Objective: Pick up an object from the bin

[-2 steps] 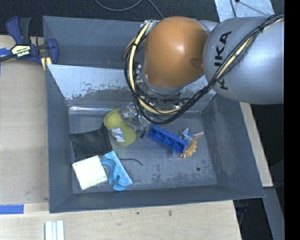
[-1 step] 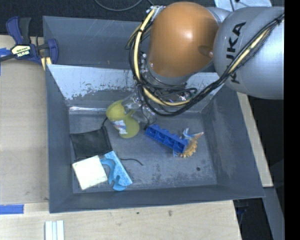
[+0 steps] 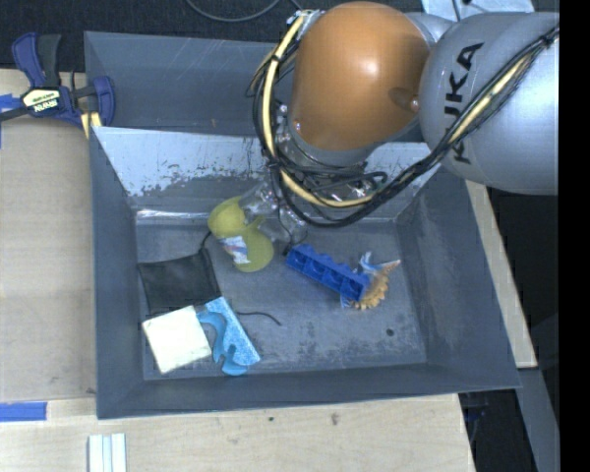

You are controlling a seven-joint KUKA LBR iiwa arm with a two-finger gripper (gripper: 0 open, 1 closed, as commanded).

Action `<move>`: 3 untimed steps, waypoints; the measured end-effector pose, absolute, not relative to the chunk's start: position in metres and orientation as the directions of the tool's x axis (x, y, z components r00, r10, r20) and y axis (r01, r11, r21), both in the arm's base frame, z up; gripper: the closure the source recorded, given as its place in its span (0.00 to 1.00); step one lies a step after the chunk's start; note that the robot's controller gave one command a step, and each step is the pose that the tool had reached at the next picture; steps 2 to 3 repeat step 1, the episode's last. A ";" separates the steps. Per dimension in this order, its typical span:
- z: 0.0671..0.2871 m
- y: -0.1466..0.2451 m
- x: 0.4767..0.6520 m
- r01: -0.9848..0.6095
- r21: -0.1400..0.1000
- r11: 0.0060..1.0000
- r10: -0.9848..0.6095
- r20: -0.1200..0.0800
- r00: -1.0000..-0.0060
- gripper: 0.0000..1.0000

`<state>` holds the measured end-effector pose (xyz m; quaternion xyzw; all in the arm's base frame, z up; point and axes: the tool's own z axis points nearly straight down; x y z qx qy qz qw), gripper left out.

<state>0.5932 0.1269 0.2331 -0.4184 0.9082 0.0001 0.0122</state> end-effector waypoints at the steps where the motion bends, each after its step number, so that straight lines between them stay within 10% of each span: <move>1: 0.231 0.128 0.593 -0.761 -0.010 0.649 -0.761 -0.021 -0.649 1.00; 3: 0.231 0.128 0.593 -0.761 -0.010 0.649 -0.761 -0.021 -0.649 1.00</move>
Offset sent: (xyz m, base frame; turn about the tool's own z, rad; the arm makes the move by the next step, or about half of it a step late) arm -0.0217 0.0108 0.0025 -0.0330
